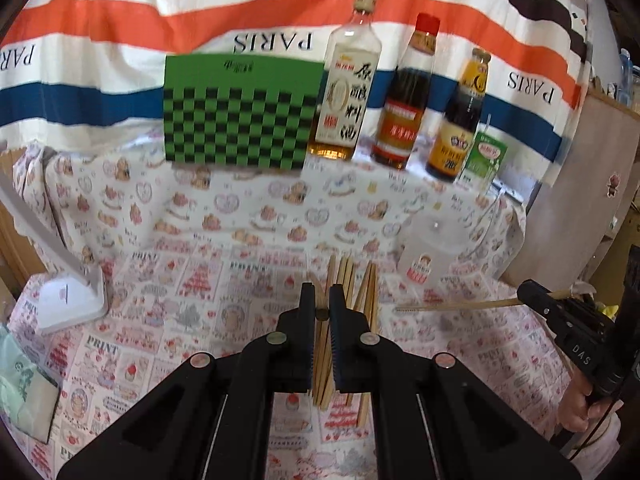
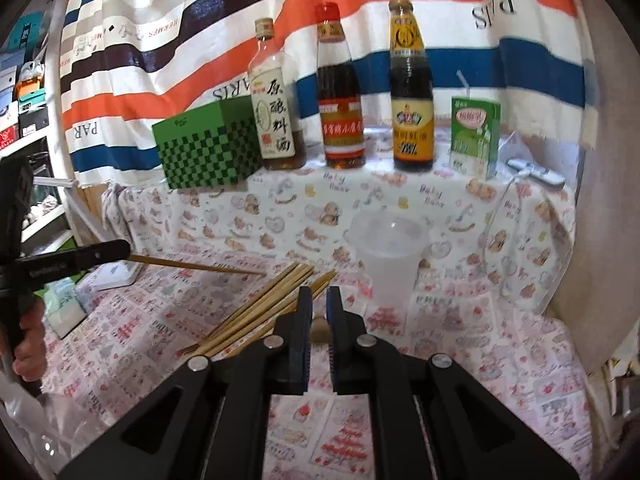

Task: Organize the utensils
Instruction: 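Grasp a chopstick with the left tool while the right tool lifts its chopstick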

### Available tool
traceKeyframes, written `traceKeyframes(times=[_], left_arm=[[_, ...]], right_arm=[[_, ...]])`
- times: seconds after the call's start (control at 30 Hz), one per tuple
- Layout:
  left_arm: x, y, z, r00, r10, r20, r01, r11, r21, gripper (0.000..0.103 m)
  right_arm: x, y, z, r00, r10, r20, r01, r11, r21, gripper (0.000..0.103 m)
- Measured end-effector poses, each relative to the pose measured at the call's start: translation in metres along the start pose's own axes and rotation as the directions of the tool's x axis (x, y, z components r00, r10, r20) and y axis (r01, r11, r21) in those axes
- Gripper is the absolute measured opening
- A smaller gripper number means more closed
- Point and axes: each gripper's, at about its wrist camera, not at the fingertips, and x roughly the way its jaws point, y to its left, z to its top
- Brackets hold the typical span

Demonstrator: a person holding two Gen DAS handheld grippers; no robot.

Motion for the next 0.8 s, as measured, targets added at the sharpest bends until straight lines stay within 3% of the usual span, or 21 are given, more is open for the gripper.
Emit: traceKeyframes(times=[0.13, 0.37, 0.47, 0.7, 0.8], left_arm=[[-0.005, -0.009, 0.014, 0.998, -0.023, 0.052, 0.022, 1.0, 0.015, 0.005], [-0.017, -0.031, 0.043, 0.988, -0.048, 0.147, 0.041, 0.998, 0.055, 0.005], [-0.014, -0.041, 0.058, 0.986, -0.053, 0.155, 0.042, 0.996, 0.075, 0.005], [-0.006, -0.071, 0.094, 0.978, -0.101, 0.181, 0.079, 0.989, 0.125, 0.005], [0.0, -0.082, 0.108, 0.973, -0.172, 0.153, 0.155, 0.981, 0.121, 0.005]], right_arm=[[-0.005, -0.001, 0.02, 0.999, 0.021, 0.027, -0.021, 0.999, 0.025, 0.006], [-0.025, 0.002, 0.072, 0.992, -0.016, 0.128, 0.01, 0.999, 0.043, 0.006], [-0.027, -0.002, 0.093, 0.988, -0.06, 0.145, 0.049, 0.996, 0.078, 0.006], [-0.02, -0.026, 0.119, 0.978, -0.068, 0.199, 0.034, 0.985, 0.17, 0.006], [-0.003, -0.038, 0.117, 0.977, -0.069, 0.203, 0.029, 0.981, 0.193, 0.006]])
